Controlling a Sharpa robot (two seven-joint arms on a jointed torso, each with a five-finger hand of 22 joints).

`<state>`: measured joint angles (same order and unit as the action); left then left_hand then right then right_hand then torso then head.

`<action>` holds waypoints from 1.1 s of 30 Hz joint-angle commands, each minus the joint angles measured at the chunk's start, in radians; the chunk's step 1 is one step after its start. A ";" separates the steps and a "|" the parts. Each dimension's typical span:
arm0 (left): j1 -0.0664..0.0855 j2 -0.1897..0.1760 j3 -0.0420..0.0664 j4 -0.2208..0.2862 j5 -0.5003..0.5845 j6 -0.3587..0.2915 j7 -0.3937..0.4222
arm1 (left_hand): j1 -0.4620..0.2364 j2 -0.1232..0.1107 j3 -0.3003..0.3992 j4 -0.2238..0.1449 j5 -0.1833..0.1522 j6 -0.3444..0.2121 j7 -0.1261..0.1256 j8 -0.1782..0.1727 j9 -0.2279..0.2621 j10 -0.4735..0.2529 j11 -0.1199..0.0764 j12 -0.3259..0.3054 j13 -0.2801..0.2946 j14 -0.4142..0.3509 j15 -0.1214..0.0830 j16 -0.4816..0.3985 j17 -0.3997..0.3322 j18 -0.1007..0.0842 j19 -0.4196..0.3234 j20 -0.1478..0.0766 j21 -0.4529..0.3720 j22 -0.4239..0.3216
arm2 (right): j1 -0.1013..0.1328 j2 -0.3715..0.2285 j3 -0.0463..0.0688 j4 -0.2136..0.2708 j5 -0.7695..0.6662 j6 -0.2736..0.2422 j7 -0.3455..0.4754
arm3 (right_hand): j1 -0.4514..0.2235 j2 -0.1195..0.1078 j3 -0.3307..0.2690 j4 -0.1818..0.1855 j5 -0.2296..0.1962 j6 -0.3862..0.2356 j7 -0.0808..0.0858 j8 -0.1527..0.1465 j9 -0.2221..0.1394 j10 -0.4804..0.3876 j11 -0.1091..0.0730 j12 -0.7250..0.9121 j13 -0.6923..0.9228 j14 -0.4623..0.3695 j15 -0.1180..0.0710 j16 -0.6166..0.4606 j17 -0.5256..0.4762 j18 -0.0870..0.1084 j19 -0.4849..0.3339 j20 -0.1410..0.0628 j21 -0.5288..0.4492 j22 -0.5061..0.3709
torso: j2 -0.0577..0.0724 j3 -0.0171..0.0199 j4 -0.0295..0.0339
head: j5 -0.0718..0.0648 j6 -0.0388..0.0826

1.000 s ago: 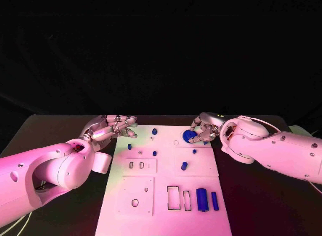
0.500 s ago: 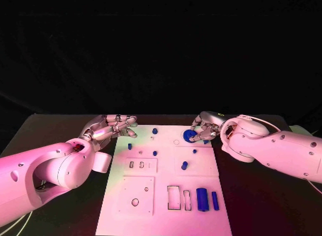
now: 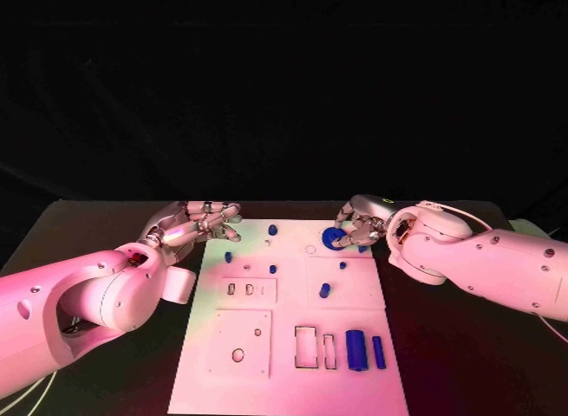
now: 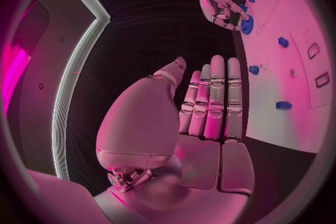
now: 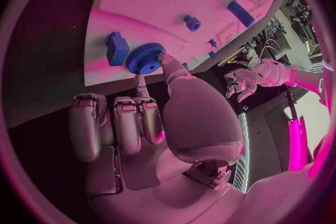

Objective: Assemble the parts on the task board

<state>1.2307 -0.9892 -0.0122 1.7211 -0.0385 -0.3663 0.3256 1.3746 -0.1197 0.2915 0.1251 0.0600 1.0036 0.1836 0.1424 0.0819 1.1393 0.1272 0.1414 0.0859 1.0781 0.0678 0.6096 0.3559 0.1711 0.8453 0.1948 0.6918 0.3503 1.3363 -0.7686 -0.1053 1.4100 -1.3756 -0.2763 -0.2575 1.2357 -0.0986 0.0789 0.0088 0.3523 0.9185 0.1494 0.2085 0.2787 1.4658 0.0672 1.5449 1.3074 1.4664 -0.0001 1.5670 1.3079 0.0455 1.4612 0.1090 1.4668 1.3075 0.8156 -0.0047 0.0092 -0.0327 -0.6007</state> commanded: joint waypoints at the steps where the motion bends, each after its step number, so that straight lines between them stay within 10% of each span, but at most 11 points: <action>1: 0.001 0.000 0.000 0.002 0.002 0.026 0.003 | -0.006 0.006 -0.005 -0.001 -0.003 0.000 0.003 -0.004 0.000 -0.006 -0.001 -0.004 0.000 -0.008 0.000 0.004 0.001 0.009 -0.010 0.001 0.005 0.001 | -0.006 0.001 -0.003 -0.001 -0.011 0.035 -0.002 | 0.001 0.007 0.002 0.005 0.002 0.009 -0.001 0.004 0.002 0.079 0.002 0.005 0.233 0.104 0.001 0.004 0.263 -0.009 0.011 0.001 0.006 0.126 | 0.000 -0.0005 -0.0004 | 0.000 0.000; 18: 0.001 -0.002 0.000 0.003 0.002 0.029 0.002 | -0.005 0.007 -0.004 -0.002 -0.003 0.000 0.003 -0.004 0.000 -0.006 -0.001 -0.005 0.000 -0.009 0.000 0.005 0.001 0.009 -0.010 0.001 0.006 0.002 | -0.014 0.007 -0.003 0.004 -0.077 0.007 0.001 | 0.035 0.041 0.053 -0.007 -0.038 0.063 -0.020 0.013 0.005 0.095 -0.015 0.018 0.252 0.104 -0.014 0.004 0.263 -0.013 0.022 -0.011 0.017 0.144 | -0.001 -0.0003 0.0011 | -0.003 -0.001; 33: 0.001 -0.002 0.000 0.002 0.002 0.028 -0.001 | -0.005 0.007 -0.004 -0.002 -0.003 0.000 0.003 -0.004 0.000 -0.006 -0.001 -0.005 0.000 -0.009 0.000 0.005 0.001 0.009 -0.010 0.001 0.006 0.002 | -0.014 0.004 -0.002 0.027 -0.088 -0.057 0.008 | 0.014 0.027 0.084 0.005 0.017 0.080 -0.024 -0.011 0.001 0.099 -0.019 0.021 0.256 0.104 -0.018 0.004 0.263 -0.014 0.027 -0.017 0.020 0.151 | -0.001 -0.0002 0.0007 | 0.001 0.000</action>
<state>1.2307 -0.9919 -0.0123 1.7223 -0.0375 -0.3588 0.3221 1.3746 -0.1197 0.2915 0.1251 0.0600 1.0036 0.1836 0.1424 0.0819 1.1392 0.1272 0.1414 0.0859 1.0781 0.0678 0.6096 0.3556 0.1711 0.8418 0.1983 0.6918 0.3504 1.3232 -0.7643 -0.1073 1.4332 -1.4398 -0.3070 -0.2502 1.2577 -0.0714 0.1577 0.0127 0.3666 0.9906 0.1244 0.2008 0.2770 1.4679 0.0546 1.5603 1.3074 1.4630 -0.0111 1.5670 1.3075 0.0456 1.4648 0.0979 1.4813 1.3080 0.8151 -0.0051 0.0102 -0.0329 -0.6024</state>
